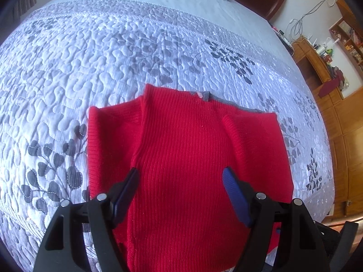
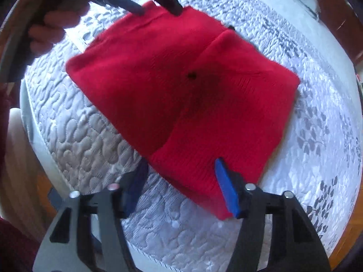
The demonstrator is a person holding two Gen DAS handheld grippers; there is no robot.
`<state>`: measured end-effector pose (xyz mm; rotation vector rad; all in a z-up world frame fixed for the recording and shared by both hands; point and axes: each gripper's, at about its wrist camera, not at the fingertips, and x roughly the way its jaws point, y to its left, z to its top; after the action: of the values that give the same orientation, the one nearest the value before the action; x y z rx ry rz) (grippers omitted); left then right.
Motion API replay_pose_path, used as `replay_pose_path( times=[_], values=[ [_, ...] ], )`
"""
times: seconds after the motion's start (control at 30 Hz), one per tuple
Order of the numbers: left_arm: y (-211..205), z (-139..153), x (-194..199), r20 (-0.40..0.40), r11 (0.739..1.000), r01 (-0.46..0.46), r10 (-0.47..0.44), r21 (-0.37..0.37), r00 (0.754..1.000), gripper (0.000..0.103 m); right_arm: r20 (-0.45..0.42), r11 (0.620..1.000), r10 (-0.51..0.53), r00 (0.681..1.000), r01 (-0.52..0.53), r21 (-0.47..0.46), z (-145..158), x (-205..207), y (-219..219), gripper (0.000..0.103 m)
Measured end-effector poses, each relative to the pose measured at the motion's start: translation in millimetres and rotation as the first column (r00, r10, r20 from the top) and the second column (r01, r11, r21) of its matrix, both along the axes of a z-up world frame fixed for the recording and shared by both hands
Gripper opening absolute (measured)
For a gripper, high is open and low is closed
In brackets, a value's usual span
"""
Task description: Fold small clothes
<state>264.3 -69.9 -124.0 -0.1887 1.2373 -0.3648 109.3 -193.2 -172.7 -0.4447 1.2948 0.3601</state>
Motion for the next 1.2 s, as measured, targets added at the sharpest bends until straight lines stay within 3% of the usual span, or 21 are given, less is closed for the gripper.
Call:
replay_pose_path(
  times=[0.03,0.13,0.17,0.23,0.33,0.4,0.47,0.57,0.73,0.9,1.07,1.1,1.17,1.2],
  values=[
    [0,-2,1,-0.006,1.000,-0.001,0.001,0.002,1.000,0.076,-0.004,1.000,-0.009,1.000,0.009,0.010,-3,2,-2,0.050],
    [-1,-7,1,-0.023,1.000,-0.002,0.002,0.008,1.000,0.076,-0.022,0.997,-0.054,0.998,0.055,0.063,-3,5,-10,0.018],
    [-1,-7,1,-0.026,1.000,-0.003,0.003,0.007,1.000,0.076,-0.029,0.991,-0.085,0.996,0.088,0.103,0,8,-18,0.016],
    [-3,-7,-1,-0.036,1.000,0.001,-0.001,-0.006,0.999,0.076,-0.062,0.967,-0.137,0.989,0.147,0.207,9,12,-32,0.014],
    [-7,-5,-4,-0.055,0.999,0.016,-0.019,-0.051,0.998,0.076,-0.116,0.890,-0.210,0.971,0.239,0.389,29,16,-60,0.014],
    [-13,-5,-6,-0.097,0.993,0.017,-0.028,-0.118,0.995,0.076,-0.147,0.817,-0.249,0.957,0.289,0.499,45,18,-80,0.014],
    [-20,-9,-8,-0.161,0.979,0.011,-0.045,-0.205,0.986,0.076,-0.150,0.790,-0.265,0.953,0.304,0.532,55,21,-90,0.014],
    [-37,-17,-10,-0.253,0.947,-0.002,-0.084,-0.322,0.964,0.076,-0.123,0.795,-0.261,0.957,0.286,0.535,66,21,-95,0.014],
    [-66,-31,-5,-0.315,0.948,-0.014,-0.092,-0.319,0.945,0.075,-0.104,0.788,-0.245,0.964,0.261,0.557,71,14,-94,0.014],
    [-76,-28,8,-0.346,0.913,-0.081,-0.069,-0.400,0.936,0.075,-0.092,0.772,-0.251,0.964,0.256,0.582,71,11,-104,0.014],
    [-98,-31,24,-0.371,0.893,-0.077,-0.105,-0.444,0.922,0.075,-0.084,0.747,-0.254,0.963,0.251,0.615,72,9,-113,0.014],
    [-103,-34,27,-0.379,0.893,-0.079,-0.107,-0.443,0.919,0.071,-0.082,0.743,-0.256,0.963,0.251,0.620,73,8,-115,0.014],
    [-105,-36,30,-0.390,0.901,-0.096,-0.085,-0.423,0.917,0.052,-0.075,0.735,-0.262,0.962,0.250,0.630,75,6,-120,0.014],
    [-106,-37,32,-0.395,0.902,-0.106,-0.076,-0.418,0.915,0.032,-0.073,0.732,-0.265,0.962,0.250,0.634,76,5,-122,0.014]
  ],
)
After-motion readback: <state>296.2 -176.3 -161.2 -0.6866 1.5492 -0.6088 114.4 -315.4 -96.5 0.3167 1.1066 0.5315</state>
